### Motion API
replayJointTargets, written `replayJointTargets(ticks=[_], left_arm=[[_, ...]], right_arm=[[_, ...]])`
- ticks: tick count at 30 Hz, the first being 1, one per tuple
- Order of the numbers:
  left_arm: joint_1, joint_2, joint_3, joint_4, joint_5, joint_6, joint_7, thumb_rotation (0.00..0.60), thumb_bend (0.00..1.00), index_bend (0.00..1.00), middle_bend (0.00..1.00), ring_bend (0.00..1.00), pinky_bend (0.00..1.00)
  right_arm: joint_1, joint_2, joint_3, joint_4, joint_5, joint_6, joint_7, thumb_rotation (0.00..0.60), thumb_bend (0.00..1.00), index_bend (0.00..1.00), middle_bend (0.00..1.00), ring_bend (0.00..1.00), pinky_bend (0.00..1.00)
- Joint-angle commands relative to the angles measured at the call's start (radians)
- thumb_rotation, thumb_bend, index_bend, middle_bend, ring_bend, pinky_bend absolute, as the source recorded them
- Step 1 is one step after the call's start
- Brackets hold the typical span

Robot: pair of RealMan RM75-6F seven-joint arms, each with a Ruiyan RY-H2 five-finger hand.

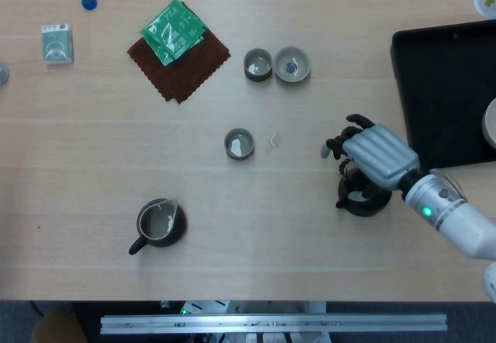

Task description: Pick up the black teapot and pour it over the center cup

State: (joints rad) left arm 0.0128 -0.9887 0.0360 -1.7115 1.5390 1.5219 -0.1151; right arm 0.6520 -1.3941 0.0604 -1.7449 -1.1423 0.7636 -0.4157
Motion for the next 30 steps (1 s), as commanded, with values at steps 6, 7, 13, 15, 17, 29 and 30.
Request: replayJointTargets(ticks=[6,7,13,15,17,29,30], left_arm=[[-0.003,0.000,0.000,0.001,0.002,-0.008,-0.002,0.239,0.35,0.16,0.13,0.12,0.11],[-0.004,-0.001,0.000,0.002,0.002,-0.010,-0.001,0.241,0.35,0.16,0.13,0.12,0.11],[-0.007,-0.004,-0.002,0.006,0.001,-0.013,0.003,0.239,0.35,0.16,0.13,0.12,0.11],[-0.007,-0.004,-0.002,0.008,-0.001,-0.015,0.005,0.240,0.35,0.15,0.13,0.12,0.11],[-0.007,-0.005,-0.002,0.010,-0.002,-0.017,0.005,0.239,0.35,0.15,0.13,0.12,0.11],[-0.012,-0.012,-0.007,0.022,-0.006,-0.024,0.005,0.237,0.35,0.16,0.13,0.12,0.11],[-0.012,-0.013,-0.007,0.022,-0.006,-0.025,0.005,0.238,0.35,0.16,0.13,0.12,0.11]], right_arm=[[0.015,0.019,-0.030,-0.011,0.041,0.002,-0.013,0.600,0.00,0.36,0.44,0.28,0.11],[0.017,0.022,-0.033,-0.014,0.046,0.003,-0.012,0.600,0.00,0.37,0.44,0.28,0.11],[0.022,0.032,-0.050,-0.019,0.067,0.008,-0.007,0.600,0.00,0.39,0.45,0.30,0.11],[0.025,0.034,-0.056,-0.019,0.073,0.007,-0.005,0.600,0.00,0.40,0.46,0.31,0.11],[0.026,0.038,-0.062,-0.022,0.075,0.009,-0.005,0.600,0.00,0.41,0.47,0.31,0.11],[0.021,0.118,-0.087,-0.109,0.061,0.037,0.017,0.600,0.00,0.45,0.51,0.36,0.11],[0.020,0.124,-0.090,-0.115,0.062,0.038,0.017,0.600,0.00,0.45,0.51,0.36,0.11]])
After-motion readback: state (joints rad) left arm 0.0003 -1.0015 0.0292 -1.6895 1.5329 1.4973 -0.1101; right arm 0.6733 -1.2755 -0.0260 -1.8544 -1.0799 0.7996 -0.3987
